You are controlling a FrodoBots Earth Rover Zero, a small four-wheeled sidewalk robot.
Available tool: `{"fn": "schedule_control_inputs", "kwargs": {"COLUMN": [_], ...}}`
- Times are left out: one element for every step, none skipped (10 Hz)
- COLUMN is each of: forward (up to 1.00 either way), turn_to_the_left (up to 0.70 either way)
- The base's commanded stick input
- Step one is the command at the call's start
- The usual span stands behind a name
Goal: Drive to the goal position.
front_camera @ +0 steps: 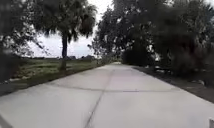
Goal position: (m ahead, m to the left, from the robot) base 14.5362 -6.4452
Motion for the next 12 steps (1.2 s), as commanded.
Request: {"fn": "schedule_control_inputs", "kwargs": {"forward": [0.85,0.85,0.85,0.85,0.85,0.85,0.85,0.85,0.85,0.85,0.85,0.85], "turn_to_the_left": [0.0,0.0,0.0,0.0,0.0,0.0,0.0,0.0,0.0,0.0,0.0,0.0]}}
